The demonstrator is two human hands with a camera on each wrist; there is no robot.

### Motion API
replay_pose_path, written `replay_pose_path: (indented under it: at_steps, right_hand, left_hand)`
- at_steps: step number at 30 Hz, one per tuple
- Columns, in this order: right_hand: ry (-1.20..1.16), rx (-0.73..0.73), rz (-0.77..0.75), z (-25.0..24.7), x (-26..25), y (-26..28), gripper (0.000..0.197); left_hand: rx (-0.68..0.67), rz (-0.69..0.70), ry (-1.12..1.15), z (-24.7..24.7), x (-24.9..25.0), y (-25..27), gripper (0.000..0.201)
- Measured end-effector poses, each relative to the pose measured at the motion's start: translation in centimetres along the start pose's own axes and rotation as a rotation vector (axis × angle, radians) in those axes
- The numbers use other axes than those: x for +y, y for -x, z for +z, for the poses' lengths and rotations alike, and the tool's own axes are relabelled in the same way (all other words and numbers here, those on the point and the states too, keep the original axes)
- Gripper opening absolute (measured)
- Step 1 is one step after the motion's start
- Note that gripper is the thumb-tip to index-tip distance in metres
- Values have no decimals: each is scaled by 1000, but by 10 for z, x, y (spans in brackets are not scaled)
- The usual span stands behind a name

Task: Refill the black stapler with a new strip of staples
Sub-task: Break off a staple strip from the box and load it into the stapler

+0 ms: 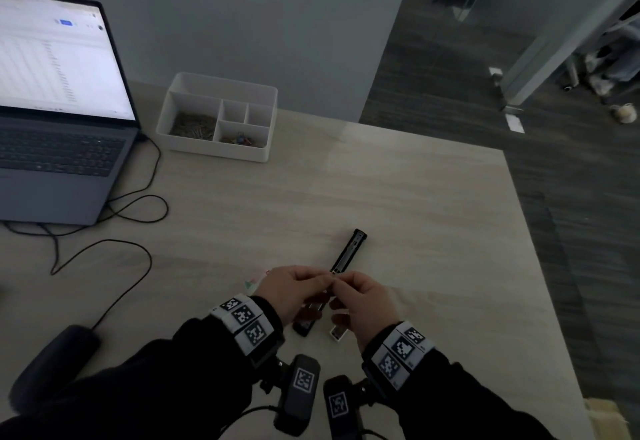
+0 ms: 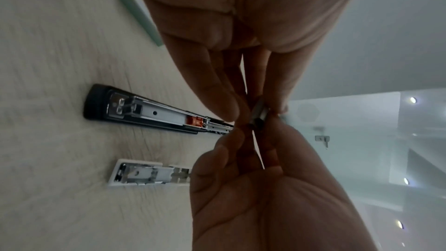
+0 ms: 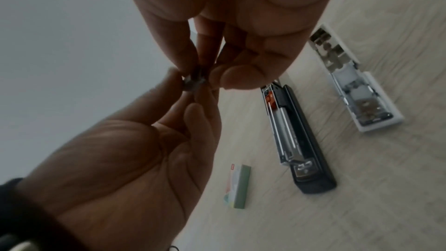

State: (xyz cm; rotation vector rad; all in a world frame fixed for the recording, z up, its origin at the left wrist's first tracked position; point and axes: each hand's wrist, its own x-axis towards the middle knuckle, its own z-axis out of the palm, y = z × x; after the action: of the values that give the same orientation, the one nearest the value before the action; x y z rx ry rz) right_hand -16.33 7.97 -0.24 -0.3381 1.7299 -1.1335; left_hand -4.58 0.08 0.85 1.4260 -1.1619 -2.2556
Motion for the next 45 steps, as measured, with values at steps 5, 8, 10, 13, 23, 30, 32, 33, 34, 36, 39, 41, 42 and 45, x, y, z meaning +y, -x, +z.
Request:
replay_pose_path:
  at_steps: [5, 8, 10, 13, 23, 30, 32, 33, 34, 36, 39, 41, 42, 45]
  right_hand:
    - [-4, 13, 9, -2, 1, 1, 6]
    - [-38, 0, -12, -3, -2, 4, 5]
    - [-32, -17, -31, -3, -4, 5, 6]
    - [45, -26, -72, -4, -3, 6, 6]
    - [155, -114, -122, -7, 7, 4, 15]
    - [228, 5, -100, -20, 4, -21, 8]
    - [322, 26, -91, -22, 3, -30, 6]
    - [395, 37, -91, -22, 3, -34, 8]
    - [476, 43, -98, -22, 3, -38, 9]
    - [632, 24, -123, -21, 2, -45, 10]
    - [773, -21, -130, -17, 0, -50, 11]
    - [821, -41, -134, -14, 0, -52, 11]
    - [840, -52, -140, -13, 1, -53, 11]
    - [888, -78, -151, -11, 3, -53, 13]
  left_hand:
    - [15, -62, 184, -7, -2, 0, 14]
    - [-20, -93, 192, -8, -3, 2, 19]
    - [-52, -92, 164, -7, -4, 3, 23]
    - [-43, -81, 135, -6, -7, 1, 19]
    - [35, -50, 135, -17, -16, -9, 15]
    - [145, -91, 139, -39, -31, -20, 12]
    - [147, -112, 139, -42, -35, -22, 12]
    - [146, -120, 135, -44, -37, -23, 12]
    - [146, -125, 131, -45, -39, -24, 12]
    - [147, -130, 127, -47, -40, -26, 12]
    - [151, -135, 124, -50, -41, -28, 12]
    - [150, -135, 124, -51, -42, -29, 13]
    - [152, -134, 124, -51, -42, -29, 13]
    - [148, -135, 127, -50, -44, -28, 14]
